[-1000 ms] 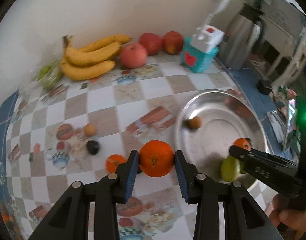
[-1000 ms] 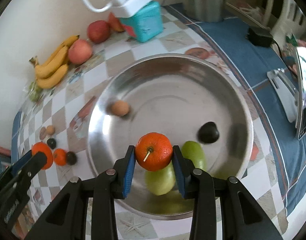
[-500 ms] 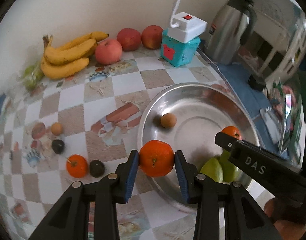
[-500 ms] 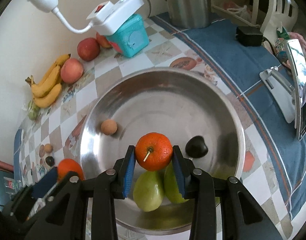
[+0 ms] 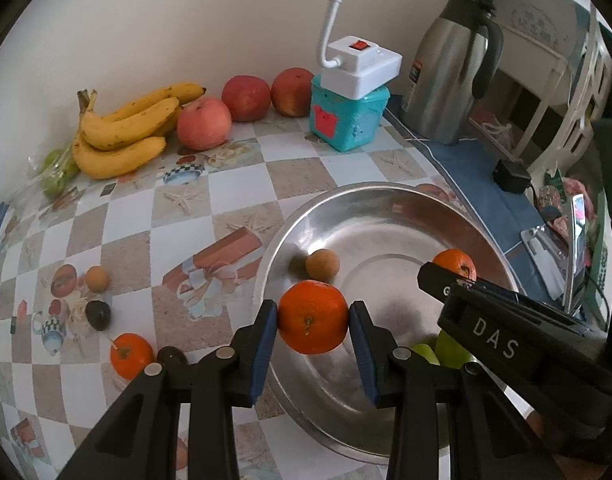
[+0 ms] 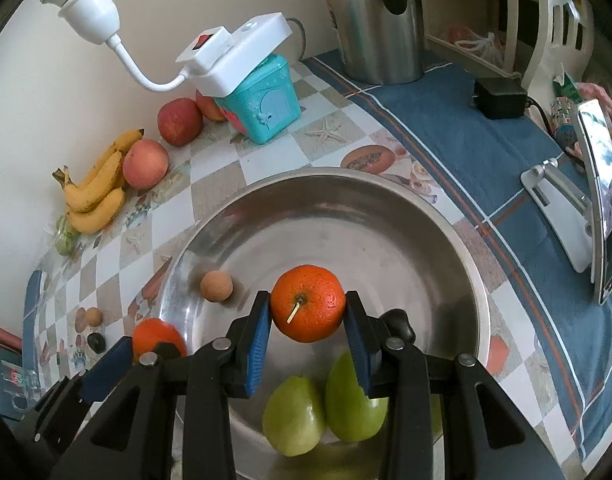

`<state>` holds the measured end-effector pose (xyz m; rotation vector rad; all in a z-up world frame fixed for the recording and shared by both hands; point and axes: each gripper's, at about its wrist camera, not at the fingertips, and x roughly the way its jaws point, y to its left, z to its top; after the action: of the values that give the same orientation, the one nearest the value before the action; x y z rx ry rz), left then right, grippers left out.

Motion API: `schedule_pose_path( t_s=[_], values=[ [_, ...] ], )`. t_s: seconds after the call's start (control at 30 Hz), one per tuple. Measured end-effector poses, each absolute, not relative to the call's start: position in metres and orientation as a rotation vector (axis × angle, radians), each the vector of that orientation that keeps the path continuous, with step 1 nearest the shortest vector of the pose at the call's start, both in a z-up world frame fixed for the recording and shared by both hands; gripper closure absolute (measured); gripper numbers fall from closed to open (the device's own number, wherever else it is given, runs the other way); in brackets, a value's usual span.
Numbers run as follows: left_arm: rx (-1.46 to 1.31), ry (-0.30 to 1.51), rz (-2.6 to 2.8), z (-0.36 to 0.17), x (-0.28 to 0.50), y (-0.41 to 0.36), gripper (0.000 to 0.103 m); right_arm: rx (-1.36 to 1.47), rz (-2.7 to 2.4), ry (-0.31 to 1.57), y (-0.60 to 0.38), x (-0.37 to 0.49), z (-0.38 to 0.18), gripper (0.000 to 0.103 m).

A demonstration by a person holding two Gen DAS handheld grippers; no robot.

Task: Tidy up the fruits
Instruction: 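Carry both tangerines over the steel bowl with both tools, then lower the tangerines into the steel bowl and open both tools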

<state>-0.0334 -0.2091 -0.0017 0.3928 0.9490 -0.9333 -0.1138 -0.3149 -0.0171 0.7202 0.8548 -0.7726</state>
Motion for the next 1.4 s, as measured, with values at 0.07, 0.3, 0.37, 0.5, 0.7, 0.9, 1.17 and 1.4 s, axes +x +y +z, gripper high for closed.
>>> schedule_pose_path(
  t_s=[0.07,0.3,0.37,0.5,0.7,0.9,1.17,1.4],
  values=[
    [0.404,0.943,-0.931,-0.003,-0.036,-0.211,0.063,0.723,-0.767,0.856,-0.316,-0.113,-0.019,0.065],
    [0.417,0.955,-0.921,-0.009,-0.035,-0.214,0.063,0.728,-0.756,0.863,-0.317,-0.111,-0.023,0.065],
    [0.421,0.958,-0.919,-0.009,-0.035,-0.214,0.063,0.728,-0.755,0.865,-0.317,-0.111,-0.023,0.065],
    [0.429,0.959,-0.917,-0.010,-0.036,-0.215,0.063,0.733,-0.753,0.875,-0.317,-0.111,-0.026,0.065],
    [0.438,0.971,-0.918,-0.012,-0.035,-0.217,0.063,0.735,-0.749,0.888,-0.316,-0.110,-0.029,0.065],
    [0.441,0.981,-0.921,-0.012,-0.035,-0.216,0.062,0.735,-0.751,0.895,-0.316,-0.109,-0.031,0.065],
    [0.449,0.970,-0.933,-0.010,-0.038,-0.217,0.055,0.741,-0.763,0.891,-0.316,-0.111,-0.030,0.065],
    [0.444,0.970,-0.934,-0.006,-0.037,-0.217,0.055,0.735,-0.781,0.880,-0.316,-0.112,-0.024,0.057]
  ],
)
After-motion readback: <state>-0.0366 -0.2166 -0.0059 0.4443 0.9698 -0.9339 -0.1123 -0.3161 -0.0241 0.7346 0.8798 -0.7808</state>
